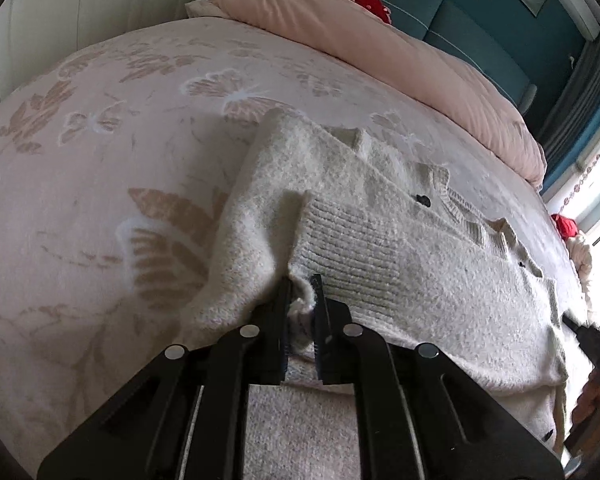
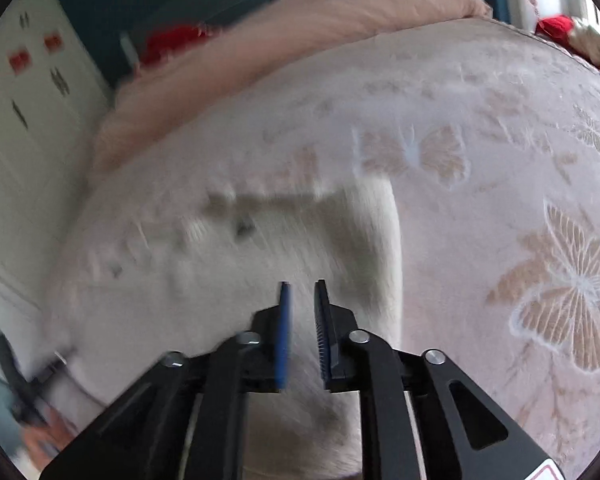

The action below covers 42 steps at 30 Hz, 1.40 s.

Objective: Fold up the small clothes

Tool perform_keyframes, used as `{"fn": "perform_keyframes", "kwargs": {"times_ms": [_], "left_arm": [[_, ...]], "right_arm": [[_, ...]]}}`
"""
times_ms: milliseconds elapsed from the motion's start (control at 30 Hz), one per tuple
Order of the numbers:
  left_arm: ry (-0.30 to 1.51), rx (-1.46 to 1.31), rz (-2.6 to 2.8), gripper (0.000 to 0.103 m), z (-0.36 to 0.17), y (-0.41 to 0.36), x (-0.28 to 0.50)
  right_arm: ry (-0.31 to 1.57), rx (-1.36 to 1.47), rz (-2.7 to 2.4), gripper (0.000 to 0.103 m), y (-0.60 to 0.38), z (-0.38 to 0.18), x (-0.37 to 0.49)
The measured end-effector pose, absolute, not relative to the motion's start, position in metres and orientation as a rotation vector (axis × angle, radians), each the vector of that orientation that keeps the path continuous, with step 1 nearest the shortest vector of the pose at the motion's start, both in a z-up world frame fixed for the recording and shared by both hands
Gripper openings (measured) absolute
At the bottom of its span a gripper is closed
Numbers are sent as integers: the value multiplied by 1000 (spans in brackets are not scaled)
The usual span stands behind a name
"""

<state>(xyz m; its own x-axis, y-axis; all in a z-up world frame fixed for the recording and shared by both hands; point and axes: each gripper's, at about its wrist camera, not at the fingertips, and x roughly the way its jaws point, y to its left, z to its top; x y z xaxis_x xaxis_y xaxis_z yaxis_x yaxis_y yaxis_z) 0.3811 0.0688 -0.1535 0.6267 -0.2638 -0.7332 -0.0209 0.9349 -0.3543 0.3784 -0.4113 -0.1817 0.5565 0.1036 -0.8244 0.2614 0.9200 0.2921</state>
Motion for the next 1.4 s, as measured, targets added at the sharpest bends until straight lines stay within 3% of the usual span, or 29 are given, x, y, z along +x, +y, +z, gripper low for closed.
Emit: {"fn": "perform_keyframes", "kwargs": {"times_ms": [67,167,200,267,400,633,733,867,933,1000,1033,1067,1100,1133,1400], "left_arm": [[893,-351,-140,11,-151,69,379],[905,-330,-145,20,-131,76,364],[891,-314,-144,28,-121,81,351],[863,-294,-152,48,-103,95,318],[905,-300,-129,74,-97,125,254],[1097,-555,-96,79,-141,168,151],[1054,-530,-110,81,-139,159,129],[1030,-557,-152,95,-142,144,123],[1009,-590,-139,97,-143,142,126],[1000,-624,-139,93,-142,141,128],[1001,-631,-139,86,-141,141,130],[1010,-638,-154,56,-142,140,130],[1052,-641,-177,23,-145,138,134],[1103,-634,-181,7,-150,136,138],[1082,-643,-211,6,-93,165,107]], "right_arm": [[1009,400,-105,9,-415,-195,372],[979,442,-129,25,-419,-159,341],[939,431,-112,29,-417,-141,318],[918,395,-122,49,-412,-129,278],[979,413,-139,57,-403,-131,179],[1145,583,-159,59,-377,-174,44],[1148,703,-132,61,-371,-191,28],[1086,720,-120,69,-360,-190,36],[1045,718,-119,69,-356,-191,44],[1013,745,-116,67,-355,-190,48],[999,755,-107,59,-356,-189,49],[1000,755,-101,41,-355,-190,50],[1009,745,-92,29,-353,-192,53],[1030,742,-78,12,-353,-195,56],[993,809,39,8,-367,-141,35]]}}
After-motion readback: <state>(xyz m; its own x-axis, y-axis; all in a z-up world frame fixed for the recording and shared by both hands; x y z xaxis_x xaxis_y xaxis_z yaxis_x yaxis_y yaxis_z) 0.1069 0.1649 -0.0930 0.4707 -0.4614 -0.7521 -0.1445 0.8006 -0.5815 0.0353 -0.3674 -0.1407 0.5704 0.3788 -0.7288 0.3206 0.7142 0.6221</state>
